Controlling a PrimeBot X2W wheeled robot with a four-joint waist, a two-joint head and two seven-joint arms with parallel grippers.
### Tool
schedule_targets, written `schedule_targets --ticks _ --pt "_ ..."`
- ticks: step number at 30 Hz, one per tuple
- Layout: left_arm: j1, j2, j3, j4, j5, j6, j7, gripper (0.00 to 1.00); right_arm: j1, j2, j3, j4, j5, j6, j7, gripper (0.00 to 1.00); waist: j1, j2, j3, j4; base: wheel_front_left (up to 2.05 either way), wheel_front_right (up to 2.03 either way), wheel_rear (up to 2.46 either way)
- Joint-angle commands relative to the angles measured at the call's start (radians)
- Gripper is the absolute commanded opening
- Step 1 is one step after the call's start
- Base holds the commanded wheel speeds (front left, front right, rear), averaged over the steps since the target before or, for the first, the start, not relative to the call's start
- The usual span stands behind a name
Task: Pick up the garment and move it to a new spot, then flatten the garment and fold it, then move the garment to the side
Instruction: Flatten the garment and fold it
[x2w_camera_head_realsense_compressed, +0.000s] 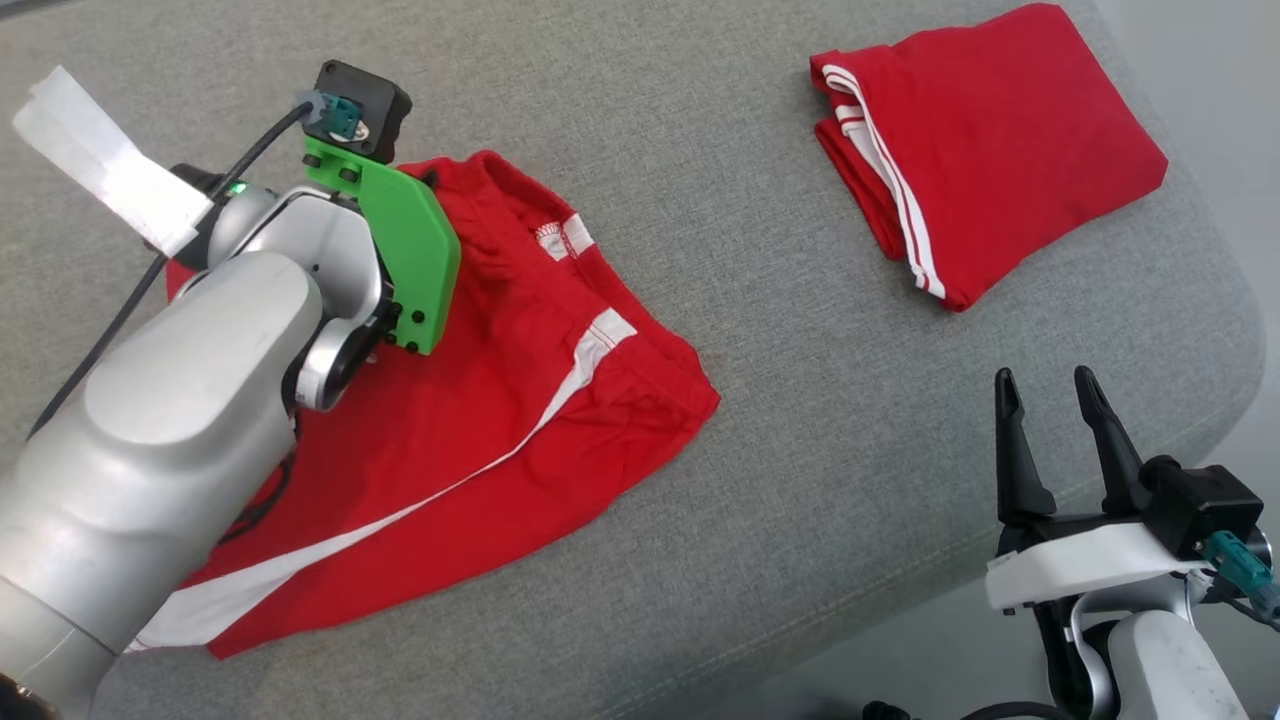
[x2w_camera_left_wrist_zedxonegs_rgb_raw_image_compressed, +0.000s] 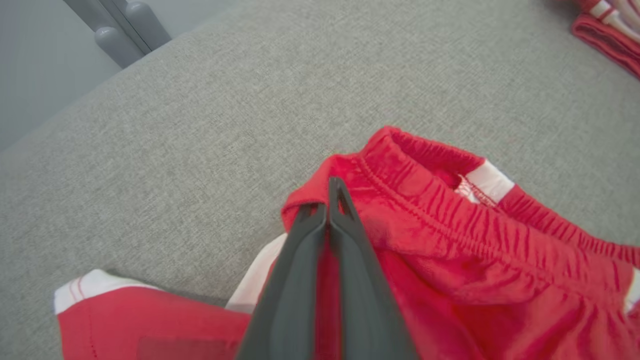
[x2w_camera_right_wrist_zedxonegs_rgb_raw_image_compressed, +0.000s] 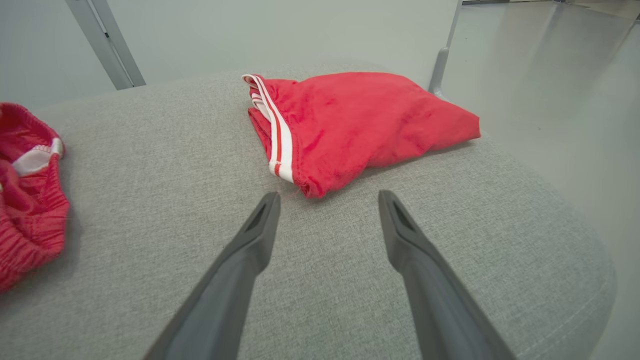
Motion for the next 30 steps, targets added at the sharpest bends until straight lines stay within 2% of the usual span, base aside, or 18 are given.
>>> schedule_targets --ticks 1,10,13,14,15,16,17,23,26,30 --pt "-0.010 -0.001 -0.007 0.023 0.012 -0.013 -0.008 0.00 -0.012 -0.002 0.002 0.002 0.008 -0.001 -0.002 1.00 -0.0001 -0.0001 0.028 -0.023 0.00 0.00 0.00" --pt "-0.036 -0.047 -0.096 0.210 0.123 -0.125 -0.149 0.00 0.004 -0.002 -0.007 0.010 0.008 -0.001 -0.002 1.00 -0.0001 -0.0001 0.027 -0.034 0.00 0.00 0.00" --pt "-0.036 -0.078 -0.101 0.258 0.141 -0.141 -0.213 0.00 0.005 -0.002 -0.012 0.018 0.000 -0.001 -0.002 1.00 -0.0001 -0.0001 0.012 -0.027 0.00 0.00 0.00" --pt "-0.033 -0.088 -0.101 0.273 0.144 -0.144 -0.234 0.10 0.005 -0.002 -0.012 0.019 -0.002 -0.001 -0.002 1.00 -0.0001 -0.0001 0.006 -0.024 0.00 0.00 0.00" --pt "-0.027 -0.100 -0.096 0.289 0.137 -0.147 -0.251 0.37 0.006 -0.002 -0.012 0.020 -0.005 -0.001 -0.002 1.00 -0.0001 -0.0001 -0.001 -0.020 0.00 0.00 0.00" --pt "-0.019 -0.114 -0.094 0.303 0.132 -0.150 -0.267 0.82 0.008 -0.002 -0.013 0.021 -0.008 -0.001 -0.002 1.00 -0.0001 -0.0001 -0.010 -0.014 0.00 0.00 0.00" --pt "-0.012 -0.124 -0.091 0.315 0.127 -0.152 -0.278 1.00 0.010 -0.002 -0.014 0.022 -0.011 -0.001 -0.002 1.00 -0.0001 -0.0001 -0.019 -0.009 0.00 0.00 0.00" --pt "0.040 -0.180 -0.059 0.332 0.069 -0.155 -0.326 1.00 0.029 -0.002 -0.034 0.006 -0.045 -0.001 -0.002 1.00 -0.0001 -0.0001 -0.091 0.040 0.00 0.00 0.00" --pt "0.080 -0.181 -0.044 0.305 0.051 -0.145 -0.358 1.00 0.041 -0.002 -0.049 -0.018 -0.062 -0.001 -0.002 1.00 -0.0001 -0.0001 -0.137 0.073 0.00 0.00 0.00" --pt "0.155 -0.159 -0.019 0.231 0.022 -0.109 -0.413 1.00 0.058 -0.002 -0.065 -0.056 -0.090 -0.001 -0.002 1.00 -0.0001 -0.0001 -0.198 0.126 0.00 0.00 0.00"
